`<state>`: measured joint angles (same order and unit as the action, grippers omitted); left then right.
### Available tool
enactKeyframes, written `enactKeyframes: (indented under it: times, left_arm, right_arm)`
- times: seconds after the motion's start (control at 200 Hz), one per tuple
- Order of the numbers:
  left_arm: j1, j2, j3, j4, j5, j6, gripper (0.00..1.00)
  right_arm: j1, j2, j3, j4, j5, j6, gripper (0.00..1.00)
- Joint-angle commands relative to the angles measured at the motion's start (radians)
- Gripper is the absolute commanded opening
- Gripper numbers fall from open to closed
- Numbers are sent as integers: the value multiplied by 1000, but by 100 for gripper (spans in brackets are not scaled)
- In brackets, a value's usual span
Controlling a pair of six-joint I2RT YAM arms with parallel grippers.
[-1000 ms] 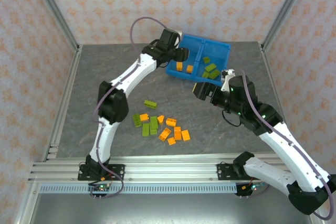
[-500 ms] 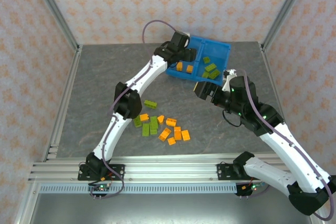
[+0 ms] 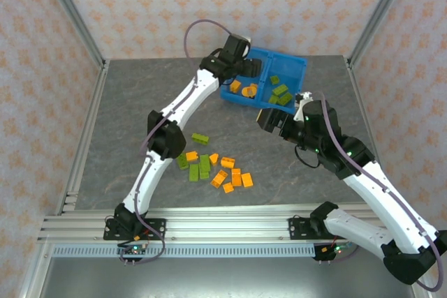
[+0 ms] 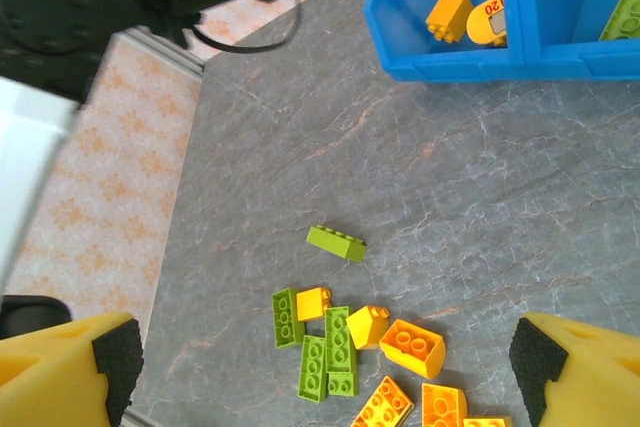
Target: Sort the legos into containers by color
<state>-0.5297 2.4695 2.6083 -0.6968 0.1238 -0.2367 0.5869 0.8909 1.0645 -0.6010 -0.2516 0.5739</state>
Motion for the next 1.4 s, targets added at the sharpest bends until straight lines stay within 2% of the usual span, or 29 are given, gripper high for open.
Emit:
enactKeyframes:
  times: [0.0, 0.055, 0.225, 0.315, 0.385, 0.5, 0.601, 0.646, 0.691, 0.781, 0.886, 1.151, 1.396]
  left_arm:
    - [-1, -204, -38, -92, 16, 17, 79]
    - [-1, -302, -142, -88, 15, 29, 79]
    - [3, -697, -624, -4, 10, 106, 82]
    - [15, -907, -836, 7, -35, 157, 87]
    - [29, -1071, -994, 31, -28, 211, 92]
    - [32, -1312, -1222, 58, 92, 364, 100]
    - [30, -1447, -1339, -40, 305, 583, 100]
    - [26, -1490, -1385, -101, 385, 705, 100]
    - [12, -1528, -1425, -149, 415, 810, 100]
    - [-1, -1598, -1510, -145, 376, 860, 100]
    - [-3, -1638, -1569, -152, 391, 929, 100]
    - [-6, -1630, -1643, -75, 449, 928, 100]
    - [-7, -1630, -1706, 24, 426, 911, 100]
  right_arm:
    - [5, -1, 8, -58, 38, -30, 96]
    - [5, 4, 1, -88, 53, -52, 95]
    - [21, 48, -32, -190, 42, -109, 91]
    - [72, 70, -80, -218, 38, -96, 90]
    - [131, 89, -134, -216, 38, -73, 90]
    - [216, 143, -221, -191, 50, -31, 89]
    - [280, 203, -271, -140, 41, -10, 83]
    - [301, 231, -289, -112, 32, -12, 79]
    - [325, 262, -299, -95, 31, -13, 75]
    - [359, 342, -295, -84, 45, -26, 67]
    - [379, 423, -284, -61, 63, -33, 59]
    - [401, 523, -281, -15, 74, -37, 58]
    - [401, 584, -279, 52, 72, -31, 57]
